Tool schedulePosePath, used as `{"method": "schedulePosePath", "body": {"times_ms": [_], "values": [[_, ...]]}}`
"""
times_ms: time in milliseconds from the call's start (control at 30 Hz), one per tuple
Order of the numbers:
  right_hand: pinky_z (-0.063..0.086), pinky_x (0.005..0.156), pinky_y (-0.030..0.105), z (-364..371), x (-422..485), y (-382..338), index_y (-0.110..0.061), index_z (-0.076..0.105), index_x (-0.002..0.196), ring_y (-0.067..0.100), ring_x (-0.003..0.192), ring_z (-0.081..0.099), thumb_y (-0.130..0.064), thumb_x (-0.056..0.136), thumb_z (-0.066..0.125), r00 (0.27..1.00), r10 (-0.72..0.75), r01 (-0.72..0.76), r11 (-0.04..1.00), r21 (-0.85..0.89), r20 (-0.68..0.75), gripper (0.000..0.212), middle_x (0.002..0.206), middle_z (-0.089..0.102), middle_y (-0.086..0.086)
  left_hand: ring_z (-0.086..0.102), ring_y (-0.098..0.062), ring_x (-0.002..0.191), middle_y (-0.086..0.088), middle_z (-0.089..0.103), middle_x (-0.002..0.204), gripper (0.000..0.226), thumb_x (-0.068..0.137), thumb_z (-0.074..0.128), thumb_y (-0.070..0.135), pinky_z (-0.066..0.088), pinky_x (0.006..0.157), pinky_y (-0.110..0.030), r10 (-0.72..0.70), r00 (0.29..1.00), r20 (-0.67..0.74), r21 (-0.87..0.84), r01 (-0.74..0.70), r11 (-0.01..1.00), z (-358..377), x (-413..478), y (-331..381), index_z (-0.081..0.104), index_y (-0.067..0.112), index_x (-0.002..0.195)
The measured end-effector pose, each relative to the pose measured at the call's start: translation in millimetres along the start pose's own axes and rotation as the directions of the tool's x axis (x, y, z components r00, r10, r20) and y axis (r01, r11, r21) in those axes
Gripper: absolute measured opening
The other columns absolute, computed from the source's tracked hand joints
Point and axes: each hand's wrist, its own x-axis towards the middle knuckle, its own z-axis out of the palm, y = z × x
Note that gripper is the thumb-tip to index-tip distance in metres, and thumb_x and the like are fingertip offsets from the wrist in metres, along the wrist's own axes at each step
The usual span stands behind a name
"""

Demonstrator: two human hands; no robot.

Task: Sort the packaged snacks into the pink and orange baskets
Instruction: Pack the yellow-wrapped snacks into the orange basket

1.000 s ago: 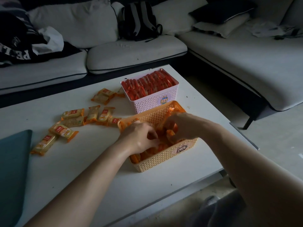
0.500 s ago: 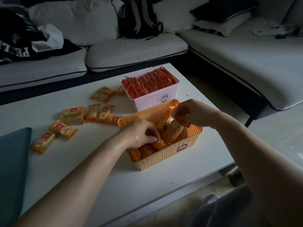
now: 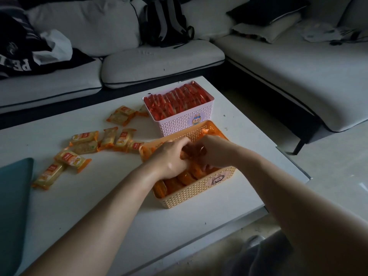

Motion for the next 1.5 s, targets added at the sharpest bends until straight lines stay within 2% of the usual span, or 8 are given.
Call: {"method": "schedulePosePath", "body": {"times_ms": [100,200,367,667,833,1000,1133,1500], "values": [[0.064,0.077,0.038,-12.5,-4.7,4.0,-0.022,0.069,0.110,0.020,0.084,0.073,0.000,0.095,0.052,0.995,0.099,-0.101,0.992,0.078,0.027,0.032,0.100,0.073,0.002,0.056,-0.019,0.115,0.014,0.069,0.109,0.026,0.074,0.055,0.059,0.053,0.094,-0.046,0.016,1.000,0.020,0.038,-0.017,0.999,12.2,-0.3,2.6,0.060,0.054,0.098],[0.065,0.070,0.037,-24.0,-8.3,14.4,-0.014,0.068,0.105,0.019,0.076,0.073,-0.006,0.097,0.057,0.957,0.236,-0.226,0.971,0.076,-0.168,0.017,0.092,0.070,0.002,0.058,-0.014,0.107,0.016,0.069,0.102,0.024,0.068,0.045,0.078,0.054,0.089,-0.043,0.006,0.998,0.058,0.168,-0.016,0.986,17.6,4.0,1.6,0.060,0.062,0.078],[0.042,0.041,0.019,-15.3,-15.1,3.5,-0.013,0.056,0.095,0.008,0.055,0.055,-0.019,0.098,0.063,0.938,0.274,-0.321,0.919,-0.230,-0.213,0.009,0.074,0.059,-0.001,0.060,-0.023,0.104,0.002,0.055,0.107,0.018,0.088,0.064,0.058,0.054,0.094,-0.042,-0.055,0.995,0.084,0.213,0.036,0.976,5.6,0.8,5.1,0.073,0.047,0.099],[0.041,0.057,0.033,12.7,-5.5,-16.0,-0.012,0.048,0.130,0.018,0.062,0.049,-0.020,0.098,0.061,0.877,0.336,-0.438,0.853,-0.283,-0.345,0.036,0.074,0.044,0.000,0.055,-0.030,0.117,0.000,0.056,0.116,0.027,0.076,0.044,0.054,0.050,0.101,-0.048,-0.125,0.970,0.211,0.205,0.081,0.975,1.6,-1.0,11.9,0.060,0.072,0.089],[0.045,0.062,0.035,12.2,-8.8,-11.2,-0.010,0.037,0.144,0.031,0.094,0.065,-0.014,0.095,0.064,0.894,0.307,-0.384,0.900,-0.205,-0.326,0.057,0.106,0.057,0.012,0.053,-0.031,0.117,-0.002,0.051,0.113,0.037,0.084,0.045,0.042,0.047,0.104,-0.047,-0.110,0.972,0.209,0.195,0.069,0.978,3.3,-0.1,9.2,0.061,0.061,0.110],[0.041,0.042,0.021,-16.4,-16.0,-3.0,-0.010,0.045,0.130,0.011,0.063,0.057,-0.010,0.095,0.064,0.916,0.256,-0.276,0.961,-0.024,-0.311,0.040,0.087,0.056,0.001,0.063,-0.015,0.110,0.011,0.069,0.111,0.028,0.088,0.052,0.022,0.053,0.094,-0.034,-0.037,0.997,0.065,-0.059,0.041,0.997,3.5,5.1,-4.4,0.071,0.033,0.106],[0.053,0.059,0.019,-32.3,-21.0,2.9,-0.021,0.053,0.134,0.020,0.099,0.064,-0.012,0.088,0.075,0.961,0.067,-0.047,0.996,0.080,-0.267,0.052,0.125,0.062,0.001,0.067,-0.015,0.090,0.007,0.071,0.100,0.030,0.093,0.052,-0.001,0.054,0.072,-0.031,-0.110,0.990,-0.088,-0.214,0.089,0.973,-2.9,8.6,-15.0,0.065,0.025,0.101],[0.056,0.080,0.031,-6.0,6.8,-18.4,-0.023,0.061,0.126,0.023,0.107,0.060,0.005,0.085,0.063,0.980,-0.128,0.132,0.991,0.020,-0.152,0.050,0.120,0.064,0.001,0.066,-0.012,0.103,0.015,0.071,0.103,0.033,0.091,0.055,0.005,0.054,0.097,-0.038,-0.140,0.978,-0.153,-0.253,0.098,0.962,-10.6,11.4,-19.2,0.066,0.028,0.112]]}}
